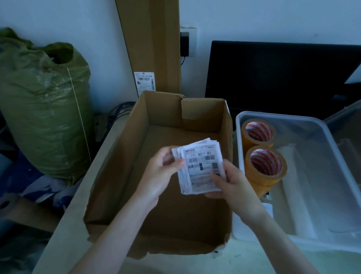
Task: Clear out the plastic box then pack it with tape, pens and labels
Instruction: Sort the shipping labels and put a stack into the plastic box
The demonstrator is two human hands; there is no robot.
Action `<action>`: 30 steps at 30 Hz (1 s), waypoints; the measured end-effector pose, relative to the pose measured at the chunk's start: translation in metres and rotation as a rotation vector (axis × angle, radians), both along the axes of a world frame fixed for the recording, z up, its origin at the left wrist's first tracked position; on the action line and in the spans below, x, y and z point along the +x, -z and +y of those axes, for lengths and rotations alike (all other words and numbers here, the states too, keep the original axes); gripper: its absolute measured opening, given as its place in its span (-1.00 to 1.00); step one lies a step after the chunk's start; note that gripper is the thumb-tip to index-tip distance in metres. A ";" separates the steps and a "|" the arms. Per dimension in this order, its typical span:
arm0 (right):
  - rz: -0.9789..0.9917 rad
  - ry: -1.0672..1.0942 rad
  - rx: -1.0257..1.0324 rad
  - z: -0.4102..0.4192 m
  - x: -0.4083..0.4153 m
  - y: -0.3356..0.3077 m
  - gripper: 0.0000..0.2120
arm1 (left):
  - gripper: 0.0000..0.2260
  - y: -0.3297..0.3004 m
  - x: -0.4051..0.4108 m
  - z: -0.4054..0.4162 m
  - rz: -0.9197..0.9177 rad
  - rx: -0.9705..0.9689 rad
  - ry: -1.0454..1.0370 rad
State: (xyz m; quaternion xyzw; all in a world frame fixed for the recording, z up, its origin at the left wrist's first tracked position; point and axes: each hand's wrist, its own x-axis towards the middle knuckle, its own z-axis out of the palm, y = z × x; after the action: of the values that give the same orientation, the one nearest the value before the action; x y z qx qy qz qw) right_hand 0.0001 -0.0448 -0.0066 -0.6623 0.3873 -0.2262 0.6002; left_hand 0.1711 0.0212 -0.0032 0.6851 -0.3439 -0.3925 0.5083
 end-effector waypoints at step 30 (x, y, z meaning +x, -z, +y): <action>0.718 -0.218 -0.251 -0.059 0.100 0.099 -0.76 | -0.81 0.114 0.058 -0.023 -0.100 0.286 0.025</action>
State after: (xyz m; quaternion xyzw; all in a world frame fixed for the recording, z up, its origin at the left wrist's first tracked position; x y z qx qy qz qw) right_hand 0.1006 -0.1034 -0.1054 -0.8047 0.4693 0.0395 0.3614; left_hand 0.2290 -0.0018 -0.1174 0.7648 -0.3179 -0.4093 0.3827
